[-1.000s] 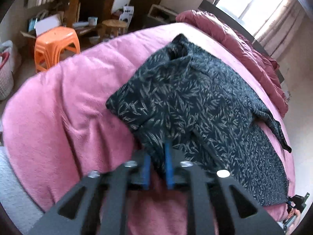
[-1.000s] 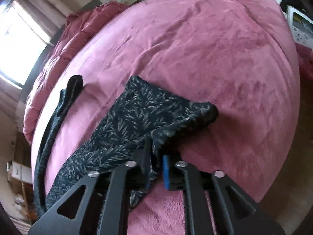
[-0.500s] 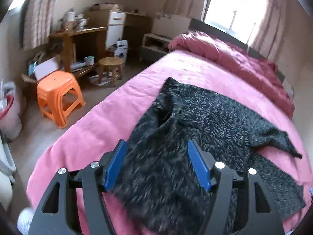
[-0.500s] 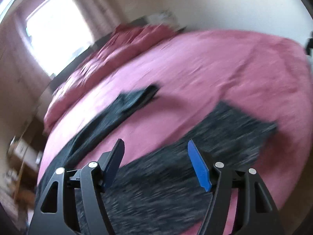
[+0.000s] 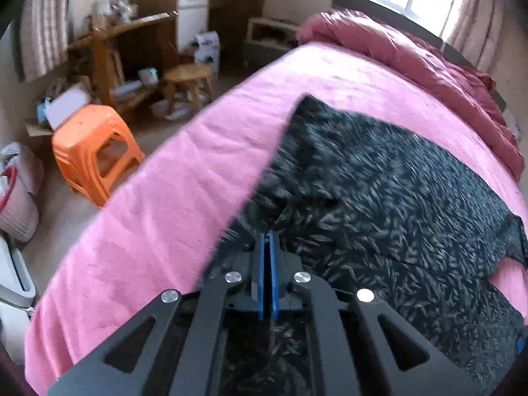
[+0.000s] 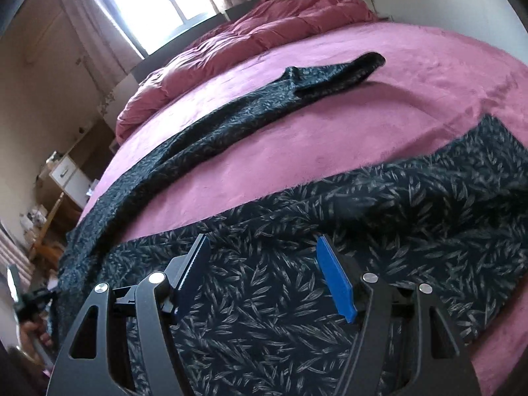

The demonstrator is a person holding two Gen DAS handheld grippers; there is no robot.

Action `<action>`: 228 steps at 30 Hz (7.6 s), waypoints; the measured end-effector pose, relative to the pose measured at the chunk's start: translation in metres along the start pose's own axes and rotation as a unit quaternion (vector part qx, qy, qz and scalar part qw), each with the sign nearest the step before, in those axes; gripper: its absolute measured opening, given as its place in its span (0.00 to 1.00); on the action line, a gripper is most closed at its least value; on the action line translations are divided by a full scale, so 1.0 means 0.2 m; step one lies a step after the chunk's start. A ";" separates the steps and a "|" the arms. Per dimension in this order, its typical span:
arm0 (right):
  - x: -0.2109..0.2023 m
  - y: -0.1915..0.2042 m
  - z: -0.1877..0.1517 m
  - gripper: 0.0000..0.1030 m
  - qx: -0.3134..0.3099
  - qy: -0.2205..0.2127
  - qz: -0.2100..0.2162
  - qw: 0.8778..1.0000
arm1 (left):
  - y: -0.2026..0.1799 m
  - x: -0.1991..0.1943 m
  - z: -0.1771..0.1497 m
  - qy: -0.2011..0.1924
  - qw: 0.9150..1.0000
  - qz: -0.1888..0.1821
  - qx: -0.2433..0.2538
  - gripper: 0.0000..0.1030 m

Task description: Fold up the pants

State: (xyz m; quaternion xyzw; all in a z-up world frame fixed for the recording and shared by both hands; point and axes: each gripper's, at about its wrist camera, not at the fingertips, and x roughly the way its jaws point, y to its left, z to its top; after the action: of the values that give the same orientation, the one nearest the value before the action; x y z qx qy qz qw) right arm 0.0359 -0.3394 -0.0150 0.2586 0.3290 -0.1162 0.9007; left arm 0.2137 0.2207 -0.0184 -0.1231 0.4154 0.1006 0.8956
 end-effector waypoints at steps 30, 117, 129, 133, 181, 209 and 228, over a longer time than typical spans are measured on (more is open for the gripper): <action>0.75 -0.05 0.92 0.57 -0.103 0.011 -0.139 0.985 | -0.14 0.07 -0.12 -0.059 0.994 0.092 0.011 0.73; 0.90 0.62 0.88 0.70 -0.057 0.082 -0.040 0.994 | -0.01 -0.26 -0.16 -0.135 0.936 -0.306 -0.114 0.02; 1.30 0.74 0.90 0.20 0.034 0.138 -0.095 0.985 | 0.00 -0.21 -0.19 -0.140 0.926 -0.333 -0.113 0.02; 1.23 0.70 0.92 0.04 0.029 0.128 -0.059 0.990 | 0.00 -0.23 -0.15 -0.141 0.925 -0.336 -0.111 0.02; 0.00 -0.31 -0.07 0.34 0.126 0.049 0.107 0.985 | 0.07 -0.31 -0.57 0.028 0.946 -0.247 -0.207 0.10; -0.29 -0.31 -0.15 0.04 0.051 0.079 0.043 0.995 | 0.33 -0.43 -0.65 0.015 0.948 -0.250 -0.196 0.04; -0.31 -0.45 -0.09 0.39 0.106 0.078 0.031 0.991 | 0.30 -0.59 -0.77 -0.045 0.972 -0.130 -0.190 0.35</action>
State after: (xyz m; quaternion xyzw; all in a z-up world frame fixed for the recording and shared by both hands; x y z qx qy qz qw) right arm -0.0548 -0.4020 -0.0211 0.3705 0.3763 -0.1022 0.8430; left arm 0.0104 0.2220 -0.0323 -0.3391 0.3285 0.0661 0.8790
